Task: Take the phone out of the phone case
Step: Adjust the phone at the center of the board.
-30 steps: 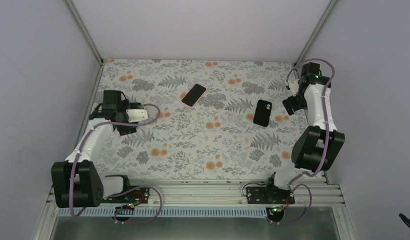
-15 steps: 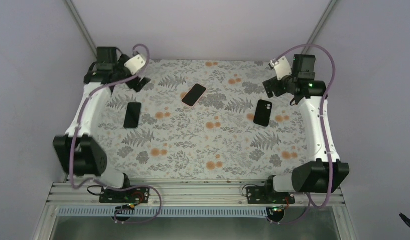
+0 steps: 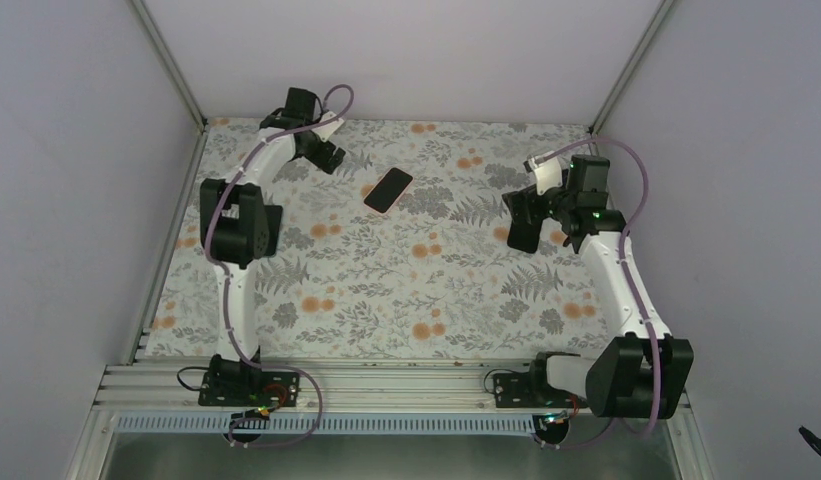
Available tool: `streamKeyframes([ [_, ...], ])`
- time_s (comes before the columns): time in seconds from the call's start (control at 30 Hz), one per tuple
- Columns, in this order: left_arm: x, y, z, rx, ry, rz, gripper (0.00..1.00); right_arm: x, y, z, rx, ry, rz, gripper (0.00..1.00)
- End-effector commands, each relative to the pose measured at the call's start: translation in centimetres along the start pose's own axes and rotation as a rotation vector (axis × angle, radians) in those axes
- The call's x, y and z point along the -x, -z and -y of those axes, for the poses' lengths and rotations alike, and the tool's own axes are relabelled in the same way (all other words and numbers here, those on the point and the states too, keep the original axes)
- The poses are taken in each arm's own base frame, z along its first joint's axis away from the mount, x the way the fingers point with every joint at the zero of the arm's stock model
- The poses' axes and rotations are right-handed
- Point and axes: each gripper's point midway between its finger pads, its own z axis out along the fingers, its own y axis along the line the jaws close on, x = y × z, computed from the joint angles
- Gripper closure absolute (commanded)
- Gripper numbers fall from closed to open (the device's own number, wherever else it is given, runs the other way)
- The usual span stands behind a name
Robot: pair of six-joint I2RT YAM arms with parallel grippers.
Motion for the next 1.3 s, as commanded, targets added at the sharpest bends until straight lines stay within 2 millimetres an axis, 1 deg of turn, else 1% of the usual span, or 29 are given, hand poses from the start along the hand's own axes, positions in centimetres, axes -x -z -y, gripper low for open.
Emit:
streamKeyframes([
  [0.0,-1.6,-2.3,-1.3,0.083,0.073,-0.103,0.00,2.5,0.9,0.0,-0.022,0.030,0.121,0.00],
  [0.1,-2.3,-4.5,-0.8,0.112,0.050,-0.145,0.00,2.5,0.8,0.0,-0.029,0.033,0.128,0.00],
  [0.17,-2.4,-5.4,0.3,0.110,0.026,-0.159,0.00,2.3,0.6,0.1,-0.026,0.030,0.122,0.00],
  [0.2,-2.3,-5.8,1.2,0.105,0.010,-0.163,0.00,2.2,0.5,0.1,-0.023,0.027,0.120,0.00],
  [0.37,-2.0,-7.1,4.6,0.081,-0.039,-0.181,0.00,1.8,0.0,-0.2,0.002,0.019,0.104,0.00],
  [0.5,-2.3,-8.2,6.9,0.079,-0.090,-0.219,0.00,1.8,0.1,-0.3,0.002,0.022,0.107,0.00],
  [0.57,-2.6,-8.7,7.9,0.069,-0.103,-0.241,0.00,1.8,0.1,-0.4,0.002,0.023,0.109,0.00],
  [0.63,-3.1,-9.2,9.3,0.027,-0.119,-0.271,0.00,1.8,0.2,-0.3,0.000,0.023,0.110,0.00],
  [0.7,-4.1,-9.5,10.7,-0.005,-0.152,-0.321,0.00,1.8,0.2,-0.2,-0.008,0.021,0.107,0.00],
  [0.8,-6.3,-9.4,13.0,-0.060,-0.202,-0.410,0.00,1.8,0.3,0.0,-0.022,0.022,0.108,0.00],
  [0.93,-9.4,-8.0,15.8,-0.122,-0.246,-0.511,0.00,1.9,0.5,0.0,-0.023,0.025,0.109,0.00],
  [1.03,-10.4,-6.7,18.0,-0.173,-0.260,-0.526,0.00,1.9,0.5,0.0,-0.023,0.027,0.111,0.00],
  [1.1,-9.5,-5.9,20.2,-0.222,-0.276,-0.487,0.00,2.0,0.5,0.1,-0.027,0.027,0.112,0.00],
  [1.13,-8.5,-5.5,21.7,-0.263,-0.283,-0.450,0.00,2.0,0.5,0.1,-0.029,0.027,0.112,0.00],
  [1.17,-6.8,-4.9,23.2,-0.319,-0.281,-0.392,0.00,2.0,0.5,0.2,-0.034,0.027,0.111,0.00],
  [1.23,-3.5,-2.8,26.8,-0.494,-0.262,-0.262,0.00,2.0,0.5,0.5,-0.047,0.024,0.108,0.00],
  [1.27,-2.0,-1.8,27.7,-0.540,-0.253,-0.208,0.00,1.9,0.5,0.5,-0.050,0.022,0.105,0.00],
])
